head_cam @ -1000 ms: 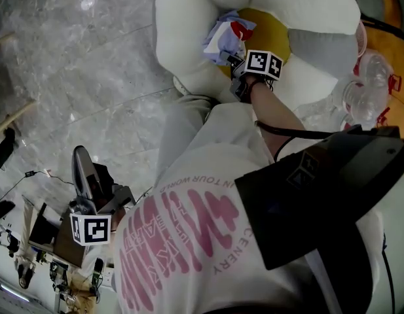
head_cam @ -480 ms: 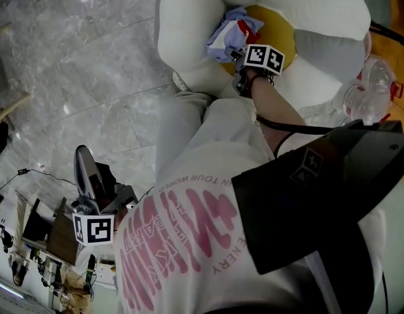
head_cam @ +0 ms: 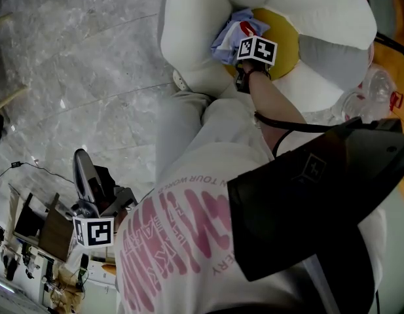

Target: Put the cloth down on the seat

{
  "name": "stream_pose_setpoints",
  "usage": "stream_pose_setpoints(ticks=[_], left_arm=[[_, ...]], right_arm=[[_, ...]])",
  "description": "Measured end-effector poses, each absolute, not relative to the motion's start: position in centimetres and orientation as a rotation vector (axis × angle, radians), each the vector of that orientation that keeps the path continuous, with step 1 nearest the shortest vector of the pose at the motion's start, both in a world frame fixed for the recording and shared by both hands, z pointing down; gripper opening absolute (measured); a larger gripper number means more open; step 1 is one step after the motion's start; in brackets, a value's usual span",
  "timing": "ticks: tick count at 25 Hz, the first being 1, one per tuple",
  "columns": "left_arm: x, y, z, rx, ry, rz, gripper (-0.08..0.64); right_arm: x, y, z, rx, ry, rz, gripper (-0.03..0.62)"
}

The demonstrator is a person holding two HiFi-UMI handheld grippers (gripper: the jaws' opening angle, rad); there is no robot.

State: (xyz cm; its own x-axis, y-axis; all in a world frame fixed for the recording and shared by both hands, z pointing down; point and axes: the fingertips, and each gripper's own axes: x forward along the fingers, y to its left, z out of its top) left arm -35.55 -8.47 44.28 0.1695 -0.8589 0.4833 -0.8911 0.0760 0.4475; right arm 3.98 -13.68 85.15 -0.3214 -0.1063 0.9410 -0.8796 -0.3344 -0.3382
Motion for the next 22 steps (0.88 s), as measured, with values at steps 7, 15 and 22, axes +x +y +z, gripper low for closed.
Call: stream_pose_setpoints(ticks=[7,15,22], left_arm=[[-34.7,-7.0,45.7,1.757,-1.693,0.025,0.009],[-35.3,-6.2,46.0,1.708,-1.727,0.013,0.009],[-35.6,-5.0,46.0,1.667,-1.758,0.004,0.009]], right_arm=[[5.9,-13.4,87.5,1.326,-1.292,1.61,0.044],[5.1,-14.7,87.6,1.238,-1.362,1.492,0.049],[3.6,-14.9,87.9,1.162,-1.374,1.463,0.136]])
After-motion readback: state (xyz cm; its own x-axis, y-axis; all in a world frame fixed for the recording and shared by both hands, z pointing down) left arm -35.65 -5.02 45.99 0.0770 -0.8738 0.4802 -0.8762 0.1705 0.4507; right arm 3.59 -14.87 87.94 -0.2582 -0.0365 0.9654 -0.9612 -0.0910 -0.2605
